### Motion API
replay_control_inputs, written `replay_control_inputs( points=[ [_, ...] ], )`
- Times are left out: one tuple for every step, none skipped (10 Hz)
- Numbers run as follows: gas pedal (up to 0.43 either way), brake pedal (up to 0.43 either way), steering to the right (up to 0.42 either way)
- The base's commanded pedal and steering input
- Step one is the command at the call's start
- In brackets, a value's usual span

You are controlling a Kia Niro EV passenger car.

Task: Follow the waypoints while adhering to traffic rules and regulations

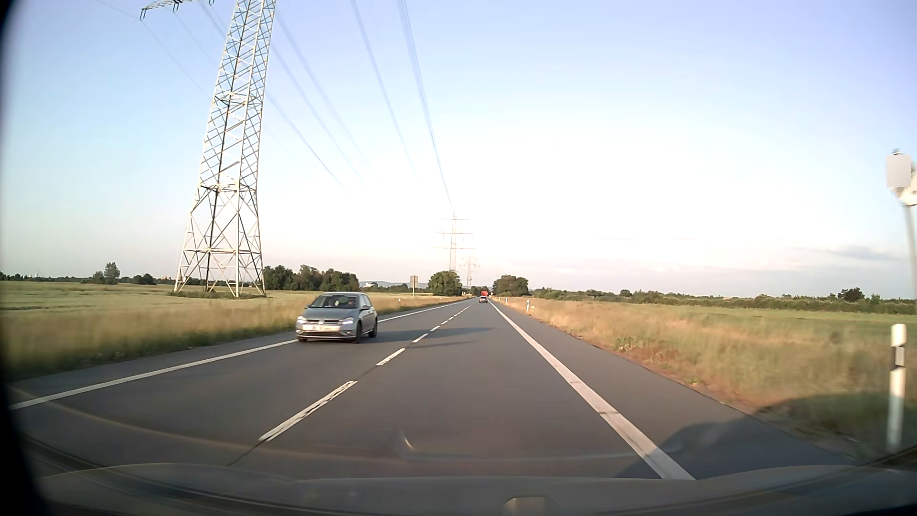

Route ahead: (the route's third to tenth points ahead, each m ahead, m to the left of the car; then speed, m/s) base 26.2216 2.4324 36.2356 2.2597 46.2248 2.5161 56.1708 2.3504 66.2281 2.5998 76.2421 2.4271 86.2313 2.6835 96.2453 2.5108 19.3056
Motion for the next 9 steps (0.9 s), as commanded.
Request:
replay_control_inputs(
  points=[
    [0.098, 0.018, 0.002],
    [0.098, 0.024, 0.002],
    [0.098, 0.018, 0.001],
    [0.098, 0.024, 0.001],
    [0.098, 0.024, 0.000],
    [0.098, 0.024, 0.000],
    [0.098, 0.024, -0.001],
    [0.098, 0.018, -0.001],
    [0.098, 0.018, -0.001]
  ],
)
